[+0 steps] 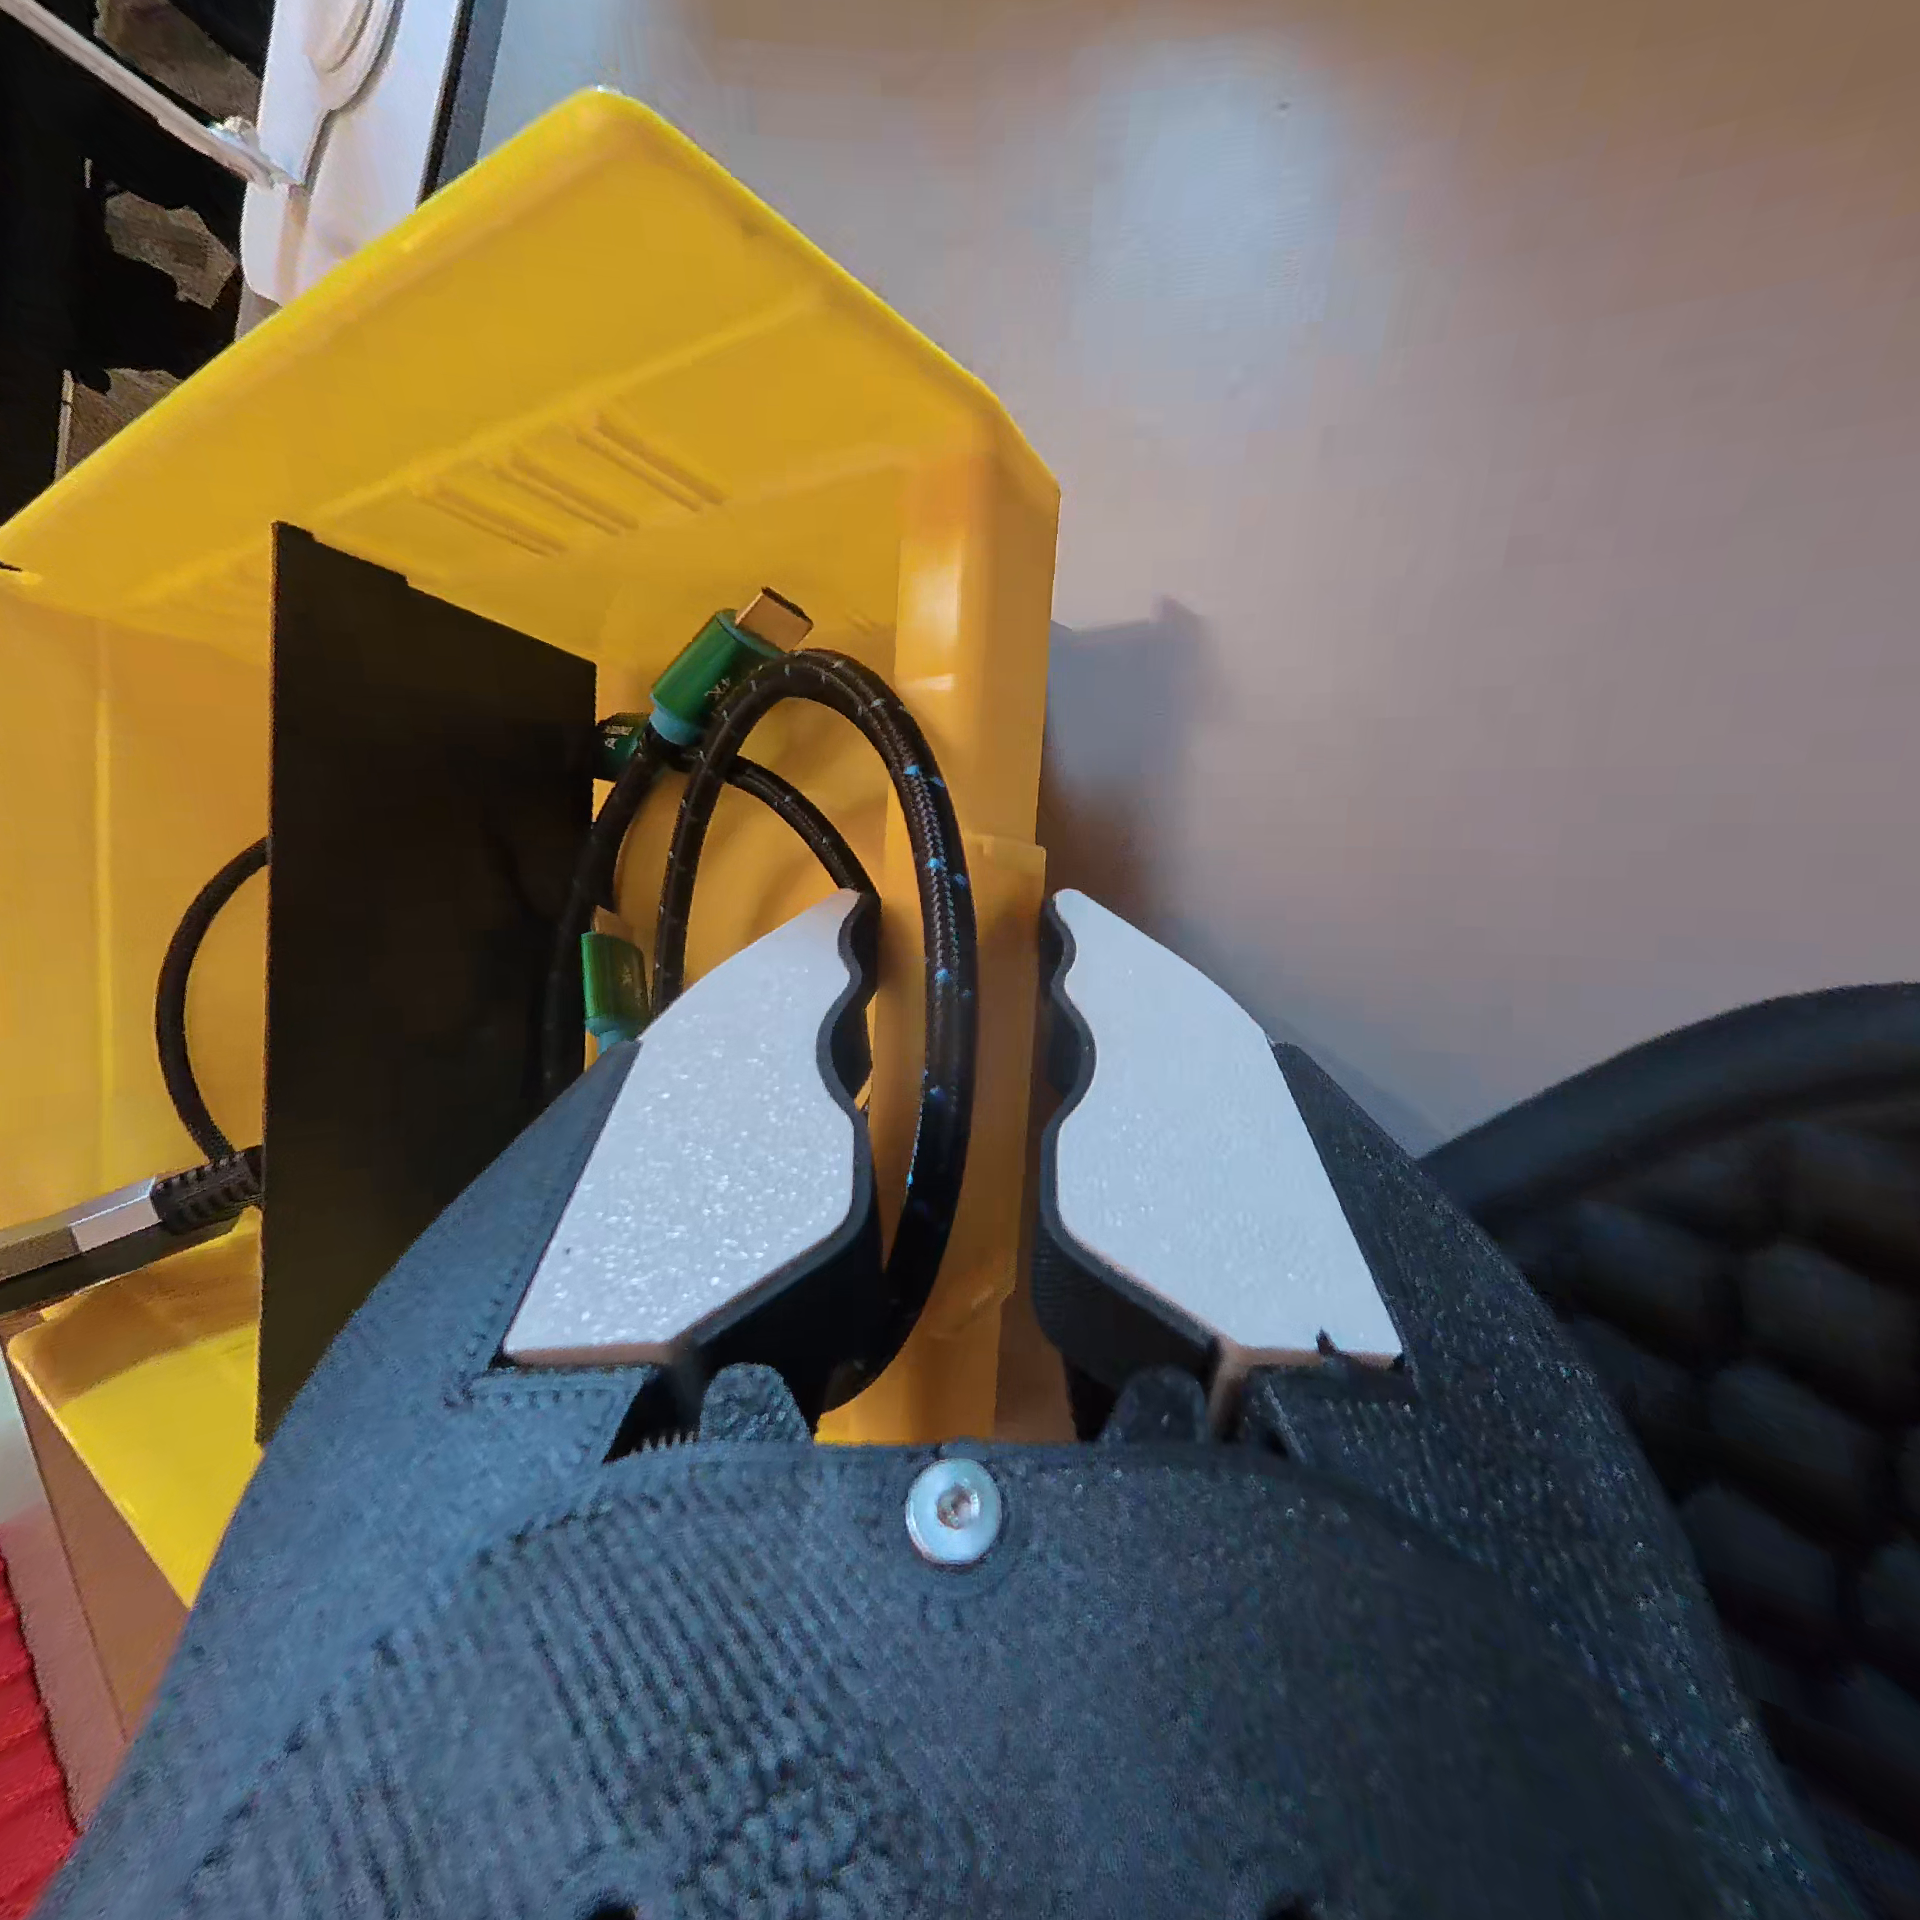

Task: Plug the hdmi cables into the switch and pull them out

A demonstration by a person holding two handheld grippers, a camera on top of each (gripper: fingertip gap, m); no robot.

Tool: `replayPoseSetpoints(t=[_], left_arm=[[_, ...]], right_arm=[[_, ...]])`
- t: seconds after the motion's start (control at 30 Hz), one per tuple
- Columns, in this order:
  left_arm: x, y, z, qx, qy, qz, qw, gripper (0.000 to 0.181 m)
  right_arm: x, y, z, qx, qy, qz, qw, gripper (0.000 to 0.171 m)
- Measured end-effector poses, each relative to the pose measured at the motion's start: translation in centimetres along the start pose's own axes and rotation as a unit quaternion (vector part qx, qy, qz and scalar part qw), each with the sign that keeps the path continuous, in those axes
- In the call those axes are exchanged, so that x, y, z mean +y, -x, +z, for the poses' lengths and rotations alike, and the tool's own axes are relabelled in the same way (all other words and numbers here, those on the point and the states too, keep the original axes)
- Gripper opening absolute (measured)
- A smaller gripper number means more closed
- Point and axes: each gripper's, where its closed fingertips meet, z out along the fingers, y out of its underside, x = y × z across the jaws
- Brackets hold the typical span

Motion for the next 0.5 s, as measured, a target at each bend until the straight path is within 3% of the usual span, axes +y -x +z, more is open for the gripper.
replayPoseSetpoints(t=[0.03, 0.37, 0.5], left_arm=[[0.1, 0.3, 0.2, 0.001, 0.0, -0.003, 1.0, 0.03], [1.3, 3.5, 2.1, 0.024, -0.01, -0.057, 0.998, 0.03], [1.8, 4.8, 2.6, 0.012, -0.013, -0.073, 0.997, 0.031]], right_arm=[[0.5, -0.8, 0.3, 0.007, 0.006, 0.008, 1.0, 0.032], [3.4, -8.8, 3.9, 0.08, 0.008, 0.105, 0.991, 0.033], [3.4, -10.0, 4.1, 0.103, -0.023, 0.145, 0.984, 0.045]])
